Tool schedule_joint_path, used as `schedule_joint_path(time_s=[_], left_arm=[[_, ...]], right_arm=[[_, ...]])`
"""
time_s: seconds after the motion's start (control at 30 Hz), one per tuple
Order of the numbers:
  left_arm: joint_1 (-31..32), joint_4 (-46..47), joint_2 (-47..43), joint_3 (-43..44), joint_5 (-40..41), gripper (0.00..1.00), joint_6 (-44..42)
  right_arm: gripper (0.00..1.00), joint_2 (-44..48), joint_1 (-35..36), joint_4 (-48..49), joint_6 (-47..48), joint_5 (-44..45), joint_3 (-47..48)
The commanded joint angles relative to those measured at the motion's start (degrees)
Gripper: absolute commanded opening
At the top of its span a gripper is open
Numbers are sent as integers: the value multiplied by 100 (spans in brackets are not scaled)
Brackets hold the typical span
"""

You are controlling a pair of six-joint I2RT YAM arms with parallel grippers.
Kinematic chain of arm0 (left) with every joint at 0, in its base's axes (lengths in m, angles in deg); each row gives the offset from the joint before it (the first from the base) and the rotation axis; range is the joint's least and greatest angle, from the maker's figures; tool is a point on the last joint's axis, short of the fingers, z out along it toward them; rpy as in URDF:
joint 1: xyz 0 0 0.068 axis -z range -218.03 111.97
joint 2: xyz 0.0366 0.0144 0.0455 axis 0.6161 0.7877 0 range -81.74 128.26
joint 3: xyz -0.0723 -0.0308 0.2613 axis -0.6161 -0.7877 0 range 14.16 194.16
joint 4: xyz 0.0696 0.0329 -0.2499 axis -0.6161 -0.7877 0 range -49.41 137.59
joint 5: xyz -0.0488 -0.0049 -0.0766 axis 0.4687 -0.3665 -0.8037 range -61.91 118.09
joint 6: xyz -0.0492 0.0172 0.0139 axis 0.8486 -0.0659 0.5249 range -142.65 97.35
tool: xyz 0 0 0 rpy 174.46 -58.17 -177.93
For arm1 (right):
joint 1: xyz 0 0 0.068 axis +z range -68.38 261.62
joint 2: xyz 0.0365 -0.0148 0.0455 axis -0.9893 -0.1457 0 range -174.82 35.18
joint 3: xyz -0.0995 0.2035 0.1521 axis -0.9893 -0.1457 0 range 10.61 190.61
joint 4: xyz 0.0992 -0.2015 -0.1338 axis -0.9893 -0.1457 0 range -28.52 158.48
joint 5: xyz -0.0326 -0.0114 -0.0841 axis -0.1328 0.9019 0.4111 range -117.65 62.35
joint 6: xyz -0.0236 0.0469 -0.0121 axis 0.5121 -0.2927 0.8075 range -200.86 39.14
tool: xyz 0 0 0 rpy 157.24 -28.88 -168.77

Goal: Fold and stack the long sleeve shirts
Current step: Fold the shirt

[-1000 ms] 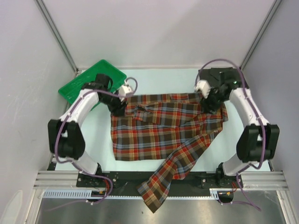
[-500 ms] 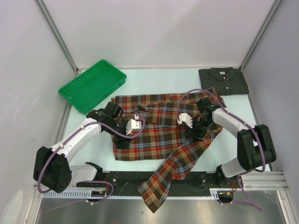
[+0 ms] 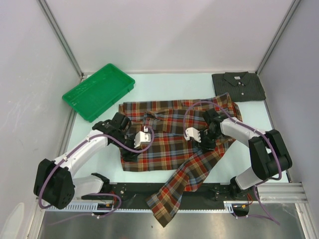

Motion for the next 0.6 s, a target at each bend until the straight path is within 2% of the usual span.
schedule_joint_path(time_s=[0.0,0.03,0.07,0.13,0.33,0.57], left_arm=[[183,137,-59,-85,47,63,-140],[227,138,-68,-85,47,63,-131],[341,147,-86,-85,47,62,-105],[456,243,-147,-163,109,62,-17],[755,753,-235,-514,758,60,159],[1071,666,-463,-866,1488,54,-438]], right_arm=[[24,152,40,-69,307,238,-41],[8,170,48,-113,246,281,-6],[0,300,22,-200,194,282,47],[0,529,-13,-288,-34,212,178],[0,2224,-689,-911,-27,-104,92],[0,4290,-1524,-2090,913,-184,-479]])
